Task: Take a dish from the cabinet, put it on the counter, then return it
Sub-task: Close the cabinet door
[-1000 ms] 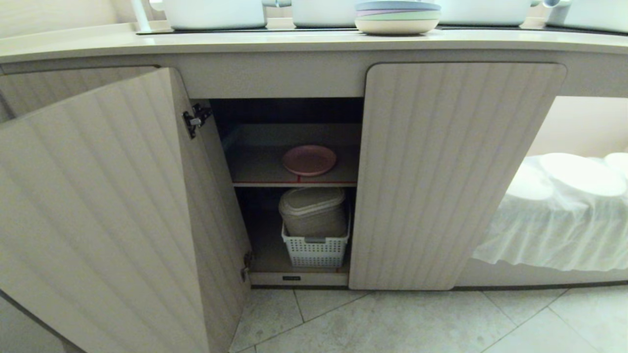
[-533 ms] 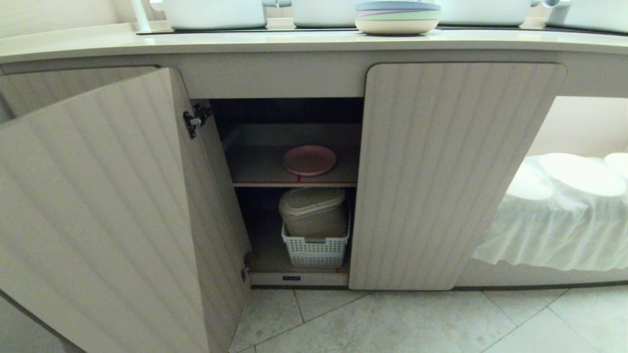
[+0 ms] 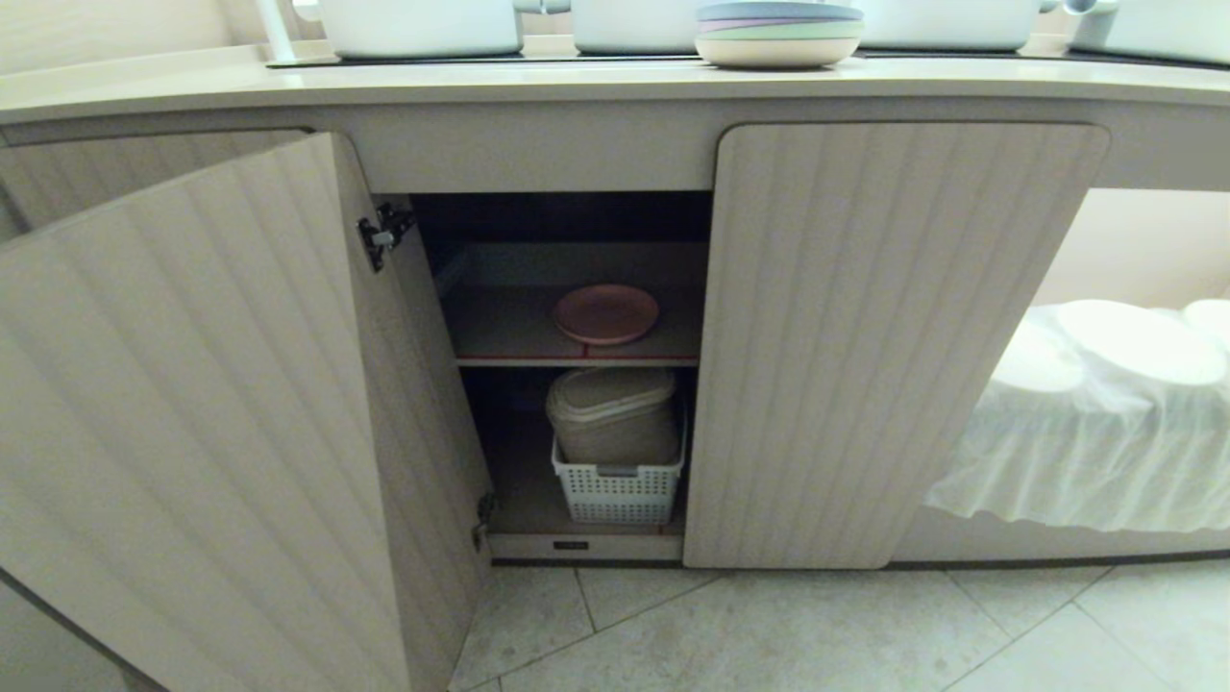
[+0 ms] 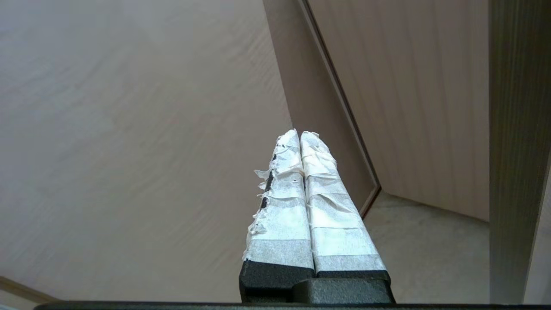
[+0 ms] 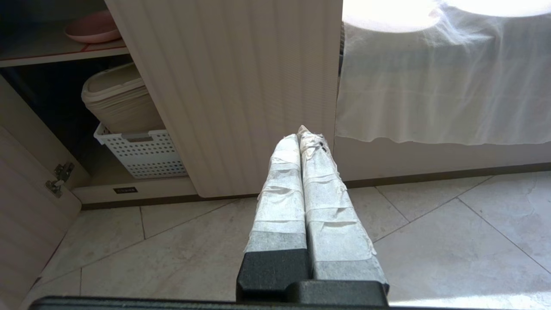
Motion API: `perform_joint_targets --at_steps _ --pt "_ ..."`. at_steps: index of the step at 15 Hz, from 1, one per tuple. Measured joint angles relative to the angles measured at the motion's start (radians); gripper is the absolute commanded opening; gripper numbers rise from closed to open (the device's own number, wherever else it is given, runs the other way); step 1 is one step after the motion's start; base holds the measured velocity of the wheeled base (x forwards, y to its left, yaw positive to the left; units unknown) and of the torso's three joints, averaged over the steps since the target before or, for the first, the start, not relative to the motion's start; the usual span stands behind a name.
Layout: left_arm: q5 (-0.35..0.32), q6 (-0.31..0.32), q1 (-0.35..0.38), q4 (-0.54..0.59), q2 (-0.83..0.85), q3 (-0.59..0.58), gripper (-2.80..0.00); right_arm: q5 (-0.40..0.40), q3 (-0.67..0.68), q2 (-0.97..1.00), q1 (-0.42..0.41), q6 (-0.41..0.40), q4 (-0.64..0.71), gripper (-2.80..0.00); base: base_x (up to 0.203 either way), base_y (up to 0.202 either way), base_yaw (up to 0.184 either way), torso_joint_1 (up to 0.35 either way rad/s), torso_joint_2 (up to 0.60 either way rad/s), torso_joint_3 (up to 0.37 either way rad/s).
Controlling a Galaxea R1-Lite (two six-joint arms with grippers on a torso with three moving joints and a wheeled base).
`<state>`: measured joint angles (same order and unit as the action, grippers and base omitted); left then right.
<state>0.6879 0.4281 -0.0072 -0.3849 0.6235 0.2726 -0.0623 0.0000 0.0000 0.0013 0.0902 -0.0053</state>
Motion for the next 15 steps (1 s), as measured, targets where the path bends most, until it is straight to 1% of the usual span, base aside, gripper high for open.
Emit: perform_joint_targets --at_steps 2,6,8,11,14,15 --pt "0.0 -0.002 0.001 -0.035 0.019 0.0 -2.8 0.0 0.0 0.0 0.0 0.0 0.0 -2.8 0.0 0.0 0.0 0.0 0.0 0.0" --pt "0.0 -0.002 0.0 -0.167 0.088 0.0 -2.8 0.0 0.0 0.0 0.0 0.0 0.0 -2.8 0.0 0.0 0.0 0.0 0.0 0.0" --pt "0.0 -0.006 0.0 -0.206 0.118 -0.001 -2.8 0.0 0.0 0.0 0.0 0.0 0.0 -2.8 0.0 0.0 0.0 0.0 0.0 0.0" --pt "-0.005 -0.026 -0.002 -0.216 0.142 -0.002 -2.8 0.0 0.0 0.0 0.0 0.0 0.0 -2.8 0.0 0.0 0.0 0.0 0.0 0.0" --pt "-0.012 -0.03 -0.01 -0.215 0.148 -0.001 -2.8 0.0 0.0 0.0 0.0 0.0 0.0 -2.8 0.0 0.0 0.0 0.0 0.0 0.0" --pt "-0.023 -0.032 -0.011 -0.215 0.148 0.0 -2.8 0.0 0.0 0.0 0.0 0.0 0.0 -2.8 0.0 0.0 0.0 0.0 0.0 0.0"
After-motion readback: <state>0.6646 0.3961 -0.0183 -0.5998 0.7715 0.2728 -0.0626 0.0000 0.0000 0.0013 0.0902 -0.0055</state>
